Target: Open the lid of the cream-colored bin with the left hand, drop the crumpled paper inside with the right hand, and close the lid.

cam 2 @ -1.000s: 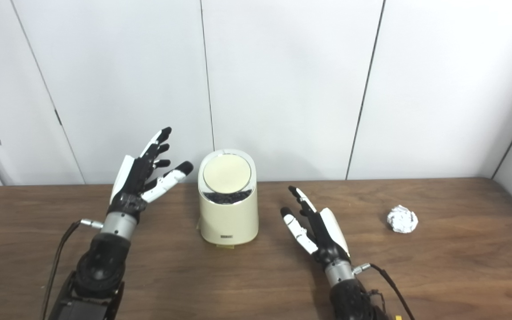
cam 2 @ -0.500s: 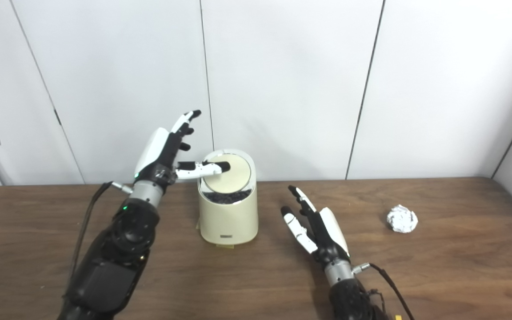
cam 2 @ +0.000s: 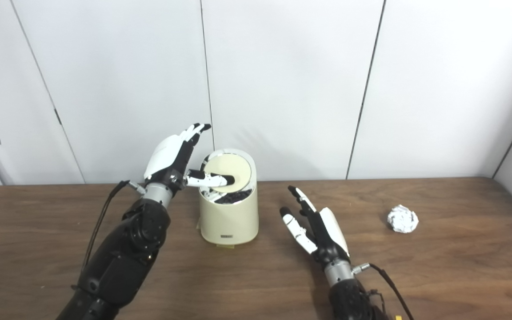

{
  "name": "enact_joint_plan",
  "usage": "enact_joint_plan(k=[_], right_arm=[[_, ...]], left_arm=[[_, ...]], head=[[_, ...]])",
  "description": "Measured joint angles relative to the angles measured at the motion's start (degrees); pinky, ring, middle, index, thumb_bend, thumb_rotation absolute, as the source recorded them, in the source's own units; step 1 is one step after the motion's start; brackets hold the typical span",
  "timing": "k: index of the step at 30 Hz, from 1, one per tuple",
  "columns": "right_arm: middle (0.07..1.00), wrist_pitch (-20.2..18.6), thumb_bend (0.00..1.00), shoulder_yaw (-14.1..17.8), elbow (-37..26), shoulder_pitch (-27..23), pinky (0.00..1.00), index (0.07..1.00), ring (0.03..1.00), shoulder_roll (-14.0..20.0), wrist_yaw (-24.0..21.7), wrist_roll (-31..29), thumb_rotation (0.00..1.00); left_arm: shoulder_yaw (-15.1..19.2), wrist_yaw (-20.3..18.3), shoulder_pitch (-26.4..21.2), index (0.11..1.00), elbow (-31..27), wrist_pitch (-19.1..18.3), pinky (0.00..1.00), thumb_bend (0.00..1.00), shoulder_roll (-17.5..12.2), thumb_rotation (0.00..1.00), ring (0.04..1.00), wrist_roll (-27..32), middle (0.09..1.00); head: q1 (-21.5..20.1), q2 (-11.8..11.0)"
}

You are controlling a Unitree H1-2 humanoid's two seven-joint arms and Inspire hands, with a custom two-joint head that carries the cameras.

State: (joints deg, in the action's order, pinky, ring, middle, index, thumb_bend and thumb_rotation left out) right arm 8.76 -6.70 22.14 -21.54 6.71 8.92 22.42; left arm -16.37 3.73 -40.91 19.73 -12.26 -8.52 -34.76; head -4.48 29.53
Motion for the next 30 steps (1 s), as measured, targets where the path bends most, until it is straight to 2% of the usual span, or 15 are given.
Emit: enact_joint_plan(k=[6, 9, 11, 15, 20, 24, 25, 26, 27, 29, 30], right_arm=[[0.932, -0.02, 0.17, -0.01, -0.04, 0.02, 0.85, 0.915, 0.927, -0.03, -0.01, 0.25, 0.94], [0.935, -0.08, 0.16, 0.0, -0.07, 0.06, 0.85, 0.917, 0.929, -0.03, -0.05, 0.23, 0.94], [0.933, -0.11, 0.16, -0.02, -0.08, 0.09, 0.84, 0.914, 0.925, -0.04, -0.08, 0.26, 0.93], [0.931, -0.1, 0.16, -0.01, -0.09, 0.1, 0.85, 0.914, 0.925, -0.06, -0.06, 0.26, 0.93], [0.929, -0.23, 0.15, -0.01, -0.1, 0.13, 0.85, 0.913, 0.924, -0.1, -0.06, 0.28, 0.92], [0.929, -0.22, 0.15, -0.03, -0.1, 0.13, 0.85, 0.915, 0.925, -0.12, -0.06, 0.28, 0.91], [0.929, -0.22, 0.15, -0.03, -0.1, 0.13, 0.85, 0.915, 0.925, -0.13, -0.06, 0.28, 0.91], [0.93, -0.22, 0.15, -0.04, -0.1, 0.13, 0.85, 0.916, 0.925, -0.13, -0.06, 0.27, 0.91], [0.931, -0.22, 0.16, -0.03, -0.11, 0.13, 0.85, 0.915, 0.925, -0.14, -0.07, 0.26, 0.91], [0.931, -0.22, 0.16, -0.01, -0.15, 0.13, 0.85, 0.914, 0.925, -0.11, -0.08, 0.2, 0.91], [0.93, -0.22, 0.16, -0.02, -0.15, 0.13, 0.85, 0.914, 0.924, -0.09, -0.08, 0.21, 0.91]], left_arm=[[-1.69, 0.82, -0.04, 0.979, -0.01, 0.0, 0.93, 1.0, -0.75, 0.19, 0.995, -3.84, 0.995], [-7.55, 3.38, -0.92, 0.97, 0.08, 0.41, 0.89, 1.0, -3.62, 0.21, 0.977, -12.45, 0.978], [-11.36, 5.28, -2.1, 0.993, 0.02, 0.63, 0.97, 1.0, -5.72, 0.21, 0.996, -18.39, 0.996], [-17.95, 8.64, -3.92, 0.999, -1.13, 2.45, 1.0, 1.0, -9.19, 0.15, 1.0, -29.75, 1.0], [-19.25, 9.41, -3.81, 0.99, -1.96, 2.52, 0.98, 1.0, -9.16, 0.18, 1.0, -35.17, 0.991], [-18.32, 8.21, -3.46, 0.969, -2.38, 2.82, 0.96, 1.0, -9.08, 0.22, 0.992, -34.91, 0.969], [-17.52, 7.96, -3.18, 0.96, -2.39, 2.92, 0.95, 1.0, -8.85, 0.27, 0.983, -34.31, 0.96], [-16.82, 7.78, -2.83, 0.959, -2.4, 3.03, 0.94, 0.92, -8.61, 0.44, 0.982, -33.35, 0.958], [-16.11, 7.61, -2.36, 0.956, -2.43, 3.03, 0.94, 0.8, -8.37, 0.71, 0.979, -32.86, 0.955], [-15.3, 6.92, -1.31, 0.952, -2.53, 2.84, 0.95, 0.73, -8.13, 0.9, 0.98, -32.53, 0.954], [-15.16, 6.53, -0.77, 0.945, -2.59, 2.7, 0.96, 0.7, -8.13, 0.96, 0.98, -32.55, 0.949]], head=[[0.0, 0.26], [0.0, 0.26], [0.0, 0.26], [0.09, 0.26], [0.09, 0.18], [0.09, 0.18], [0.09, 0.35], [0.09, 0.35], [0.09, 0.35], [0.17, 0.35], [0.18, 0.35]])
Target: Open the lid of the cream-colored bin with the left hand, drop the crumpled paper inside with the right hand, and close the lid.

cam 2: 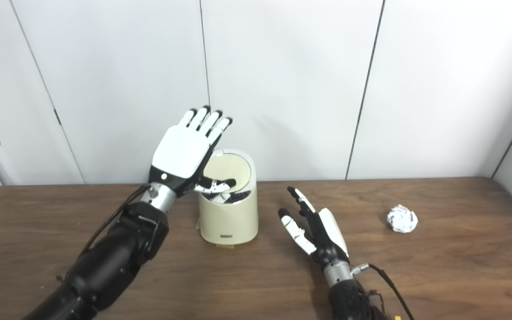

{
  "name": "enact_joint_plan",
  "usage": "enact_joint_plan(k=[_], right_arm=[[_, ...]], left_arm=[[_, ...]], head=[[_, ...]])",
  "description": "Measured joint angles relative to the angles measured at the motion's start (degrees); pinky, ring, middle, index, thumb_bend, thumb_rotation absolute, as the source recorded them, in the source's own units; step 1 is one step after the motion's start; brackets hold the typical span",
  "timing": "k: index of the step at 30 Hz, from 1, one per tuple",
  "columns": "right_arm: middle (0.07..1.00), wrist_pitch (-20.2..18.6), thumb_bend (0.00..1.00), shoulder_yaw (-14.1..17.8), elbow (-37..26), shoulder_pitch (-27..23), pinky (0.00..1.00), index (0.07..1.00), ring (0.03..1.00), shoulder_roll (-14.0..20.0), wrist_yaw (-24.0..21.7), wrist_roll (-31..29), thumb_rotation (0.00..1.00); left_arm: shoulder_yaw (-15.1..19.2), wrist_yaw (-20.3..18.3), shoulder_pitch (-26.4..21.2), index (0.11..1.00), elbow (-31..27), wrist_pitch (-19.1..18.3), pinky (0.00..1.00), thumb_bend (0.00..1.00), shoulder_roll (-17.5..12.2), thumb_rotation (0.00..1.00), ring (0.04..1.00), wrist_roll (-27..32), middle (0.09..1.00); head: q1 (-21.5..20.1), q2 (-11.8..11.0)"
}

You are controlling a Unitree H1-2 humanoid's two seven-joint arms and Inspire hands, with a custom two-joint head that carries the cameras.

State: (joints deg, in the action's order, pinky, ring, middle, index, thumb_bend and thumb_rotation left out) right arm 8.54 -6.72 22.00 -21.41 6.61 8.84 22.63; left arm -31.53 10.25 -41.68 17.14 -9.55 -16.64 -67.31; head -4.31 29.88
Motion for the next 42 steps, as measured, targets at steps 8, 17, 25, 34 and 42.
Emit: enact_joint_plan(k=[8, 17, 25, 34, 42], right_arm=[[0.93, 0.0, 0.17, -0.02, -0.01, -0.01, 0.85, 0.915, 0.926, -0.01, -0.03, 0.02, 0.91], [0.935, -0.17, 0.18, -0.17, -0.01, -0.06, 0.85, 0.92, 0.925, -0.01, -0.79, -0.26, 0.92], [0.937, -0.46, 0.18, -0.13, 0.23, -0.16, 0.86, 0.919, 0.931, 0.03, -1.16, -0.62, 0.95], [0.928, -0.69, 0.21, -0.13, -0.08, -0.09, 0.84, 0.915, 0.919, 0.15, -1.45, -0.81, 1.0], [0.793, -5.54, 0.4, 0.08, -12.72, 1.1, 0.63, 0.779, 0.755, 3.96, -0.73, 7.12, 0.43]], left_arm=[[4.03, -8.51, 1.13, 0.917, -3.66, -4.93, 0.97, 0.8, 2.5, 1.0, 0.967, 0.65, 0.933], [10.0, -10.96, 1.15, 0.886, -7.04, -11.89, 0.87, 0.86, 6.46, 1.0, 0.926, 3.25, 0.903], [14.82, -15.1, 3.5, 0.924, -18.85, -13.19, 0.88, 0.96, 6.02, 1.0, 0.947, 8.62, 0.925], [18.29, -16.41, 9.16, 0.876, -23.82, -9.67, 0.76, 0.71, 4.28, 1.0, 0.878, 14.88, 0.878], [27.01, -8.17, 16.49, 0.78, -22.02, 4.94, 0.65, 0.21, 6.15, 0.92, 0.761, 33.85, 0.782]], head=[[-0.09, -0.09], [-0.09, -0.26], [0.17, -0.61], [0.62, -0.7], [0.0, -0.44]])
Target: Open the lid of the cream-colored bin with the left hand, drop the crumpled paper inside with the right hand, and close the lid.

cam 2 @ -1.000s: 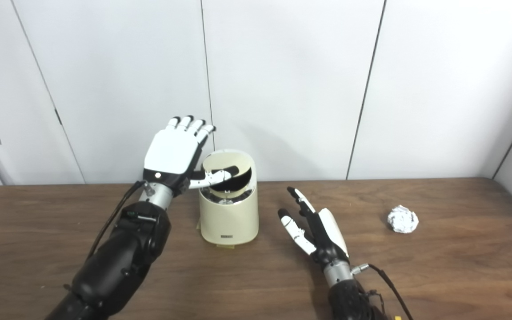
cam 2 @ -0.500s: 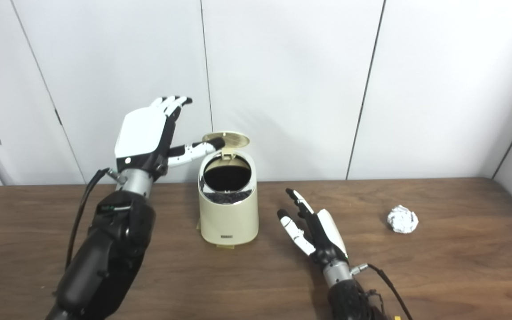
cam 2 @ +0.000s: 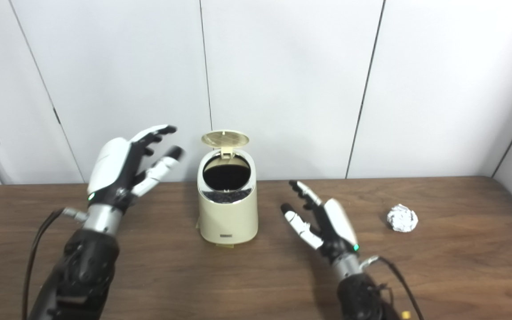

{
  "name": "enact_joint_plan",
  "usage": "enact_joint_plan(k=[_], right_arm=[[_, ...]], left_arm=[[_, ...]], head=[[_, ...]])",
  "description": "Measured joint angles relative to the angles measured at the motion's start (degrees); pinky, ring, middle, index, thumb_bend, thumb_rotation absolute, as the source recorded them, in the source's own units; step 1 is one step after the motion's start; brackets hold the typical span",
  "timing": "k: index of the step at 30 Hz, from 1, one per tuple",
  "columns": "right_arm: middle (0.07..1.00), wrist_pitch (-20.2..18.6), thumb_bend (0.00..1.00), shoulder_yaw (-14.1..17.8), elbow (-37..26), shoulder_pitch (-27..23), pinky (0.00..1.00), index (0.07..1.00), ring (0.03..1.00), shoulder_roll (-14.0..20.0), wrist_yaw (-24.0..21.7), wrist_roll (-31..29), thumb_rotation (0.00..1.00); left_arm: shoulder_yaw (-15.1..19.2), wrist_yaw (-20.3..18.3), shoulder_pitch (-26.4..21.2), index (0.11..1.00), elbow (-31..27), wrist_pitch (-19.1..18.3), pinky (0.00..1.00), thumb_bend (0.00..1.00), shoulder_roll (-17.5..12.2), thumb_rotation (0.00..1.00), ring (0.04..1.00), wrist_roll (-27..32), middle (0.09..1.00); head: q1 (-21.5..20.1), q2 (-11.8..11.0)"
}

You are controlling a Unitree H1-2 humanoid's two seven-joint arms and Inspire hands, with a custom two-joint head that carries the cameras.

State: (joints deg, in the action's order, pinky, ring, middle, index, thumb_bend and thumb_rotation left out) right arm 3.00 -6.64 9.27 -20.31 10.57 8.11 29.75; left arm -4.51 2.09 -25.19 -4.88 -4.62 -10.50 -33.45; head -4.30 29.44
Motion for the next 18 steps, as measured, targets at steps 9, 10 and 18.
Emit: enact_joint_plan(k=[9, 10, 18], right_arm=[[0.828, -12.89, 0.86, -2.48, -11.66, -1.34, 0.69, 0.767, 0.797, 8.75, -11.46, 12.92, 0.27], [0.838, -13.55, 0.89, -2.55, -11.67, -1.85, 0.71, 0.776, 0.808, 10.48, -13.11, 13.71, 0.29], [0.929, -19.97, 1.0, -3.65, -11.33, -6.41, 0.76, 0.844, 0.902, 18.75, -25.39, 18.04, 0.33]], left_arm=[[1.31, 2.77, 3.58, 0.778, 3.6, 6.25, 0.67, 0.42, 0.07, 1.0, 0.764, 4.06, 0.773], [1.3, 2.8, 4.45, 0.779, 3.65, 6.24, 0.68, 0.42, 0.06, 1.0, 0.767, 3.92, 0.775], [1.1, 3.1, 7.27, 0.776, 3.94, 6.23, 0.7, 0.51, -0.47, 1.0, 0.79, 1.99, 0.782]], head=[[-0.97, 0.35], [-1.14, 0.44], [-1.67, 0.62]])
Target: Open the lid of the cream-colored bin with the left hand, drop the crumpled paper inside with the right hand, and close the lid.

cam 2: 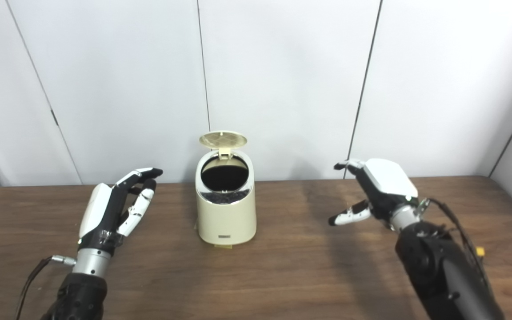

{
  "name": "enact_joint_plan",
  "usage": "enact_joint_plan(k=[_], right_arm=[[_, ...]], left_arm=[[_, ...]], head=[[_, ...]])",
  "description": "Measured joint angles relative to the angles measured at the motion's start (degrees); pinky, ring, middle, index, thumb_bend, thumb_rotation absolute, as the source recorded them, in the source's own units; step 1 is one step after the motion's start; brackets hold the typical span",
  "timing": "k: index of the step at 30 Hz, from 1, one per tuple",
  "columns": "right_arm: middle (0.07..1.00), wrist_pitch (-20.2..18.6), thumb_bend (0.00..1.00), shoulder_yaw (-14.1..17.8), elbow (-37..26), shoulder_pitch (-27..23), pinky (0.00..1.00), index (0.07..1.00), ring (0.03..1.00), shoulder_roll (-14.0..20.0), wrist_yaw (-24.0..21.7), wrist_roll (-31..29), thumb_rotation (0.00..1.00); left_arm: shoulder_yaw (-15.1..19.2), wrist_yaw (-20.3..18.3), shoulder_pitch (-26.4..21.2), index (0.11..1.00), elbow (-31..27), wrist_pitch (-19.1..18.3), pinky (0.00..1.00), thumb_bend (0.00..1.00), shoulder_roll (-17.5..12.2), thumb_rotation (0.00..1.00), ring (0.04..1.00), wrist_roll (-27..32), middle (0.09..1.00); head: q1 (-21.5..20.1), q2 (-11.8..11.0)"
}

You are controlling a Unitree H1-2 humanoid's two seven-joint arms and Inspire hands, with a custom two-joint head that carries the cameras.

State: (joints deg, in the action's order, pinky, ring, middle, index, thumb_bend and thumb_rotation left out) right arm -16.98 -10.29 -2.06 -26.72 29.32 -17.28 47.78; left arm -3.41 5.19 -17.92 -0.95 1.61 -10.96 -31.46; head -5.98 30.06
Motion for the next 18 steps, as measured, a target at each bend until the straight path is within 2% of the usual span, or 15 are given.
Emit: enact_joint_plan(k=[3, 8, 11, 13, 18], right_arm=[[0.93, -1.82, 1.0, -0.98, 0.28, -0.6, 0.81, 0.836, 0.906, 1.85, -3.76, 1.93, 0.29], [0.93, -3.47, 1.0, -1.09, 4.53, -1.91, 0.84, 0.83, 0.915, 4.85, -6.28, 3.33, 0.24], [0.944, -5.83, 1.0, -1.08, 4.7, -2.25, 0.7, 0.836, 0.924, 6.17, -8.78, 3.55, 0.23], [0.953, -6.58, 1.0, -1.14, 5.19, -2.53, 0.67, 0.835, 0.931, 6.84, -10.22, 3.75, 0.24], [0.959, -7.41, 1.0, -0.75, 10.14, -3.0, 0.75, 0.831, 0.967, 7.85, -10.63, 2.88, 0.21]], left_arm=[[0.04, 0.05, 0.03, 0.781, 0.54, -0.05, 0.7, 0.52, -0.08, 1.0, 0.793, -0.09, 0.786], [-0.28, -0.36, 1.47, 0.779, 0.89, -0.42, 0.68, 0.54, -0.35, 1.0, 0.779, -0.19, 0.777], [-0.5, -0.35, 1.86, 0.78, 1.55, -0.41, 0.68, 0.54, -0.5, 1.0, 0.776, -0.39, 0.777], [-0.57, -0.37, 1.85, 0.78, 1.89, -0.41, 0.68, 0.55, -0.5, 1.0, 0.775, -0.38, 0.78], [-0.6, -0.59, 1.87, 0.784, 2.03, -0.41, 0.7, 0.55, -0.61, 1.0, 0.784, -0.33, 0.785]], head=[[0.09, 0.09], [-0.61, 0.26], [-0.88, 0.26], [-1.14, 0.35], [-1.58, 0.35]])
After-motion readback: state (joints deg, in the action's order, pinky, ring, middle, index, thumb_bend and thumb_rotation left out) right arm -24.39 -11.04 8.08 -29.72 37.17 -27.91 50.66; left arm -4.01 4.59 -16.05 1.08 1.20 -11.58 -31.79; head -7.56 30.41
